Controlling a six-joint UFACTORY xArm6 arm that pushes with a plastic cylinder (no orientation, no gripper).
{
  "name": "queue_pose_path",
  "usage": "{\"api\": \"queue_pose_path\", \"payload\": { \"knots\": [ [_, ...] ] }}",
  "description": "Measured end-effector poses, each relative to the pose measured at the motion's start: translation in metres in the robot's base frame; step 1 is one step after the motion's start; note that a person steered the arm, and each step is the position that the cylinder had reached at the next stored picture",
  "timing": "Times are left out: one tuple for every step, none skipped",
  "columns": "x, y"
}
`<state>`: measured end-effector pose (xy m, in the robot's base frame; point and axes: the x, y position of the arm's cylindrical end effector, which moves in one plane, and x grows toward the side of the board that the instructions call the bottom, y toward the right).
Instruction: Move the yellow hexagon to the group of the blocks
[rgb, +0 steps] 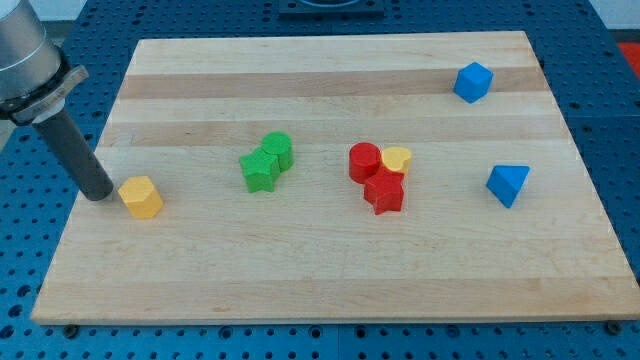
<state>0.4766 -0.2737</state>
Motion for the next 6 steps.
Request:
{"api": "queue_pose_path", "payload": {
  "knots": [
    [0.0, 0.0],
    [0.033, 0.002],
    [0.036, 0.002],
    [0.031, 0.042],
    [0.028, 0.059],
    [0.026, 0.059]
  ]
}}
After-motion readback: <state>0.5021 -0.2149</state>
